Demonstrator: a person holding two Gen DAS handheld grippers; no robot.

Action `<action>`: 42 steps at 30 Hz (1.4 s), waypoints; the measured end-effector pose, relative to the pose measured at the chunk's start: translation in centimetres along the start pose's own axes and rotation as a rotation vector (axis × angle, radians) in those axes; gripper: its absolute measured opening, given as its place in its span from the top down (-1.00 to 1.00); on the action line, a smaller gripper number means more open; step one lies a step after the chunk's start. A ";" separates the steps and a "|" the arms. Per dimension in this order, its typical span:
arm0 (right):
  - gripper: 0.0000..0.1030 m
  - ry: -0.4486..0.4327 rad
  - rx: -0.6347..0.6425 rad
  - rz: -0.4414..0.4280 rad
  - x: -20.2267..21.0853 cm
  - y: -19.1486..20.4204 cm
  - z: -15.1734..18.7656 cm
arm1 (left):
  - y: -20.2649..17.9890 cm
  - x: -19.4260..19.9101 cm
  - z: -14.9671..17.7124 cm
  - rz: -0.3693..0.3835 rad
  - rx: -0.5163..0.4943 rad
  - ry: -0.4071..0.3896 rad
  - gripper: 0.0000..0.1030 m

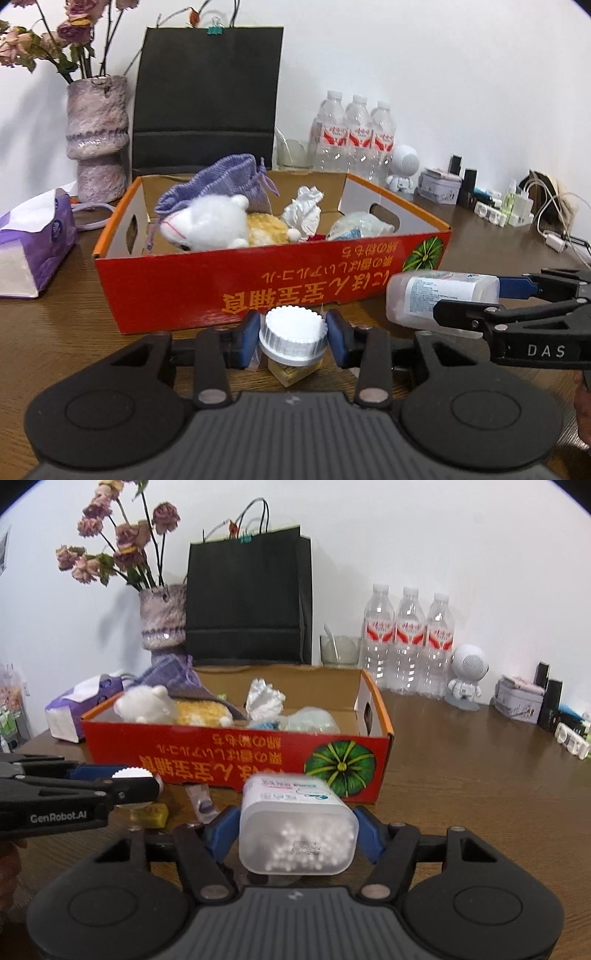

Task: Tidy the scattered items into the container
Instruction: 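Grasp the white wipe tub with the right tool while the left tool grasps a white lid, then carry the tub and lid into the box and open both tools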

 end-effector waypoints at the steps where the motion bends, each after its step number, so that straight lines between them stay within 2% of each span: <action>1: -0.27 -0.012 -0.002 0.002 0.3 0.0 -0.1 | 0.0 0.3 -0.1 -0.001 0.005 -0.008 0.23; 5: -0.25 -0.058 -0.013 0.010 1.7 0.1 -0.4 | -0.3 1.8 -0.3 -0.004 0.020 -0.041 0.23; 14: -0.25 -0.077 -0.047 -0.012 2.7 -0.1 -1.5 | -0.6 3.6 -1.1 -0.008 0.032 -0.067 0.23; 19: -0.25 -0.125 -0.041 -0.010 3.8 -0.1 -3.6 | -0.4 4.8 -3.3 -0.004 0.038 -0.108 0.23; 25: -0.24 -0.197 -0.041 -0.013 3.8 -0.3 -7.7 | 0.3 4.7 -7.4 0.004 0.066 -0.173 0.23; 32: -0.24 -0.238 -0.045 0.000 -0.5 0.2 -11.9 | 2.0 1.7 -10.6 -0.021 0.132 -0.223 0.23; 38: -0.24 -0.203 -0.054 0.007 -6.7 0.7 -13.3 | 4.5 -3.3 -11.5 -0.074 0.182 -0.219 0.23; 42: -0.24 -0.160 -0.030 0.030 -10.1 0.6 -13.1 | 5.5 -6.3 -11.7 -0.080 0.189 -0.178 0.23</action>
Point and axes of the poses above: each gripper's, at about its wrist camera, not at the fingertips, and x roughly against the way its jaws point, y to its left, z to its underside, the point moved 1 cm from there along -x, roughly the way its jaws point
